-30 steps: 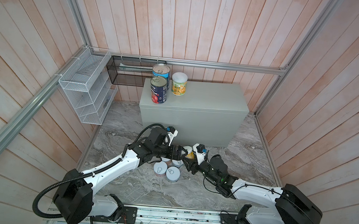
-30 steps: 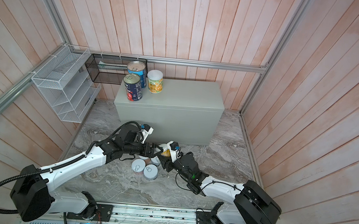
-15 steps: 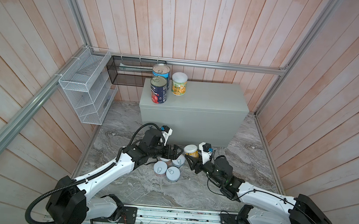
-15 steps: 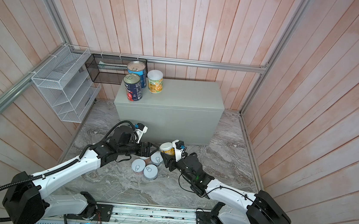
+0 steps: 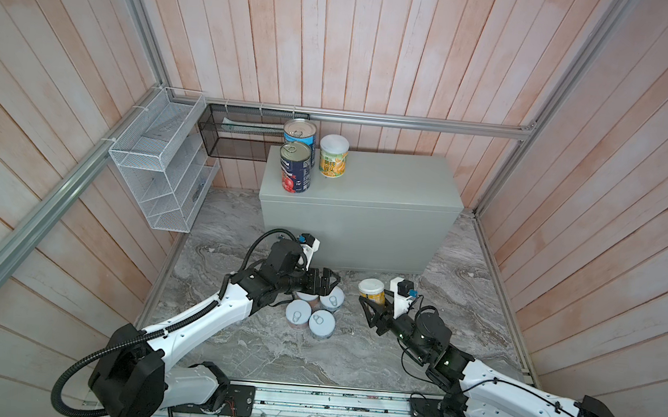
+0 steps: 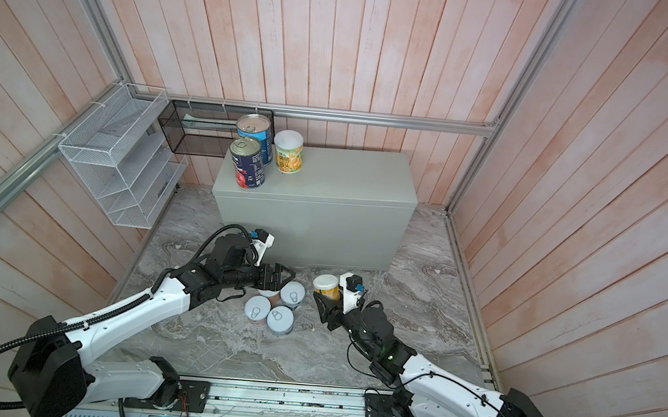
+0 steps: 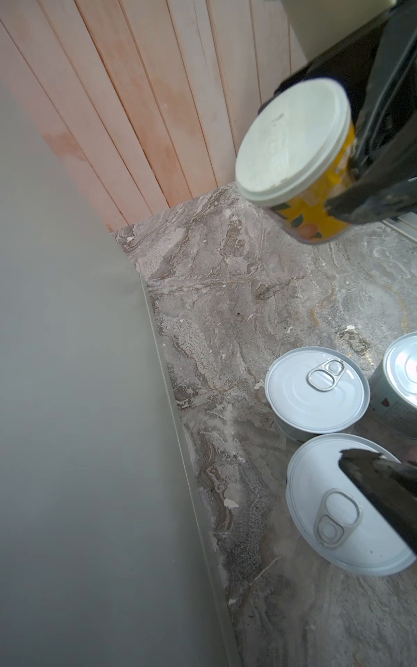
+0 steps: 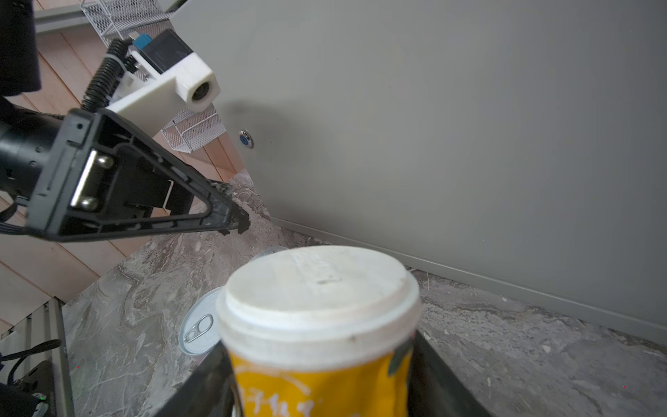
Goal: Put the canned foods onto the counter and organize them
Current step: 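Open the left gripper and draw it back while the right gripper holds the can, then lift the yellow can with the right gripper up onto the cabinet top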
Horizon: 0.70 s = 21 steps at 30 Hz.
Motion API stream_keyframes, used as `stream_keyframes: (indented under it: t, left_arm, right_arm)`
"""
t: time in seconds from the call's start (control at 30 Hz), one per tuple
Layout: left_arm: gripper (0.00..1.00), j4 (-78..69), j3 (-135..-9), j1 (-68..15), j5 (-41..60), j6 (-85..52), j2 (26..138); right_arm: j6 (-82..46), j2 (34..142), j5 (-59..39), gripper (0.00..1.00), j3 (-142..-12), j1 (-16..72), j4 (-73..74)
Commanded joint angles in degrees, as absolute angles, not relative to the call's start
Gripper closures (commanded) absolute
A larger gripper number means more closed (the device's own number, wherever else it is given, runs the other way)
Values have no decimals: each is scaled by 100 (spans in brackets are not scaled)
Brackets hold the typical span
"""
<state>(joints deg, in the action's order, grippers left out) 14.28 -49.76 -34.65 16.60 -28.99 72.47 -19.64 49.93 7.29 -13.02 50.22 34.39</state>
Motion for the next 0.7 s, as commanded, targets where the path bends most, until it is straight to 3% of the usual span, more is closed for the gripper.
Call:
stream_keyframes:
  t: [0.0, 0.33, 0.67]
  left_arm:
    - [0, 1241, -4868, -3437, 1418, -3086, 7220]
    - [0, 906, -4130, -3439, 984, -3158, 6627]
    - [0, -409, -3190, -3437, 906, -2892, 5803]
  right_arm:
    - [-2075, 4659, 856, 37, -1209, 5005, 3596]
    - [-2042, 4223, 422, 35, -1462, 5002, 3074]
    - [-1880, 4488, -21, 35, -3017, 5006, 2221]
